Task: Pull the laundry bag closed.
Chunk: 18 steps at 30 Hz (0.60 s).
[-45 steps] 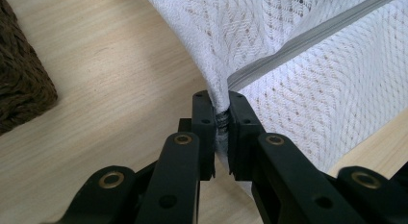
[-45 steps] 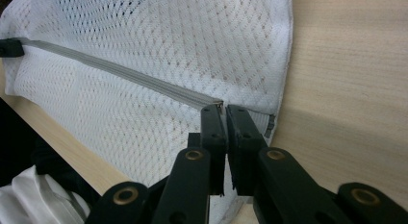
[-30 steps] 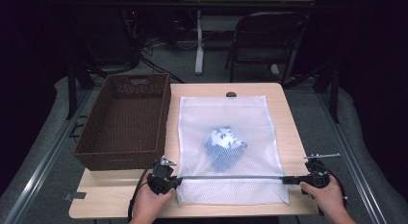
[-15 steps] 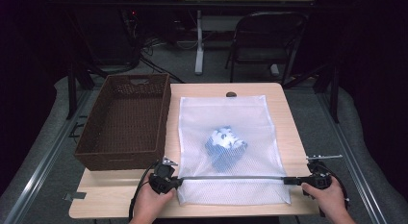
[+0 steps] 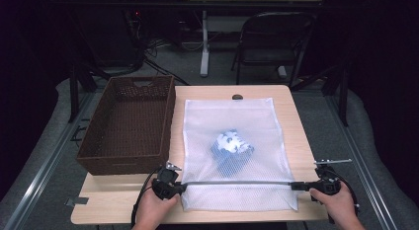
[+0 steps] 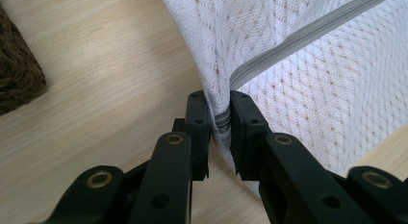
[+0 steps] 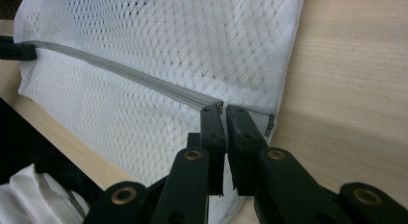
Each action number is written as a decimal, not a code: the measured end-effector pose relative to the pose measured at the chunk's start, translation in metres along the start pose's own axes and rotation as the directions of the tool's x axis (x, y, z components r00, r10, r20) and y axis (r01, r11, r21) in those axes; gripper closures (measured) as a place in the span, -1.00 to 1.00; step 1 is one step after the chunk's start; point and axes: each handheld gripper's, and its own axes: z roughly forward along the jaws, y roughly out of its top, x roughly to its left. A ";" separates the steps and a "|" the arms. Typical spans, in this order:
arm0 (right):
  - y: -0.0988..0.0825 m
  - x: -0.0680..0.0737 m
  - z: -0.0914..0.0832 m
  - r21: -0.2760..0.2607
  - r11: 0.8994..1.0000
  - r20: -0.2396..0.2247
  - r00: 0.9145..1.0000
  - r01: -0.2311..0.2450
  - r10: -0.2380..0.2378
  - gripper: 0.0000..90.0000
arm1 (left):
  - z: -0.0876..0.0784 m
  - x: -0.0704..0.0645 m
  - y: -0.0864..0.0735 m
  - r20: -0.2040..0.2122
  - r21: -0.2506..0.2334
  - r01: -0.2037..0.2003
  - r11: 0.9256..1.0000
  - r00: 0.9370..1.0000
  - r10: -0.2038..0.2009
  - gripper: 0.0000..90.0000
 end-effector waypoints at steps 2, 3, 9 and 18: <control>0.000 0.001 -0.001 -0.003 1.000 0.007 1.000 0.000 0.000 0.87 | 0.000 0.001 -0.001 -0.009 0.000 0.002 1.000 1.000 -0.002 0.73; -0.001 0.001 -0.002 -0.009 1.000 0.012 1.000 0.002 -0.002 0.85 | 0.000 0.002 -0.002 -0.007 0.003 0.011 1.000 1.000 -0.011 0.72; -0.002 -0.002 -0.008 -0.019 1.000 0.027 1.000 0.003 -0.002 0.74 | -0.002 0.004 -0.005 -0.011 0.009 0.008 1.000 1.000 -0.007 0.64; -0.002 -0.001 -0.014 -0.035 0.999 0.028 1.000 0.006 -0.005 0.68 | -0.013 0.009 -0.004 -0.022 -0.036 0.034 0.999 0.999 -0.035 0.57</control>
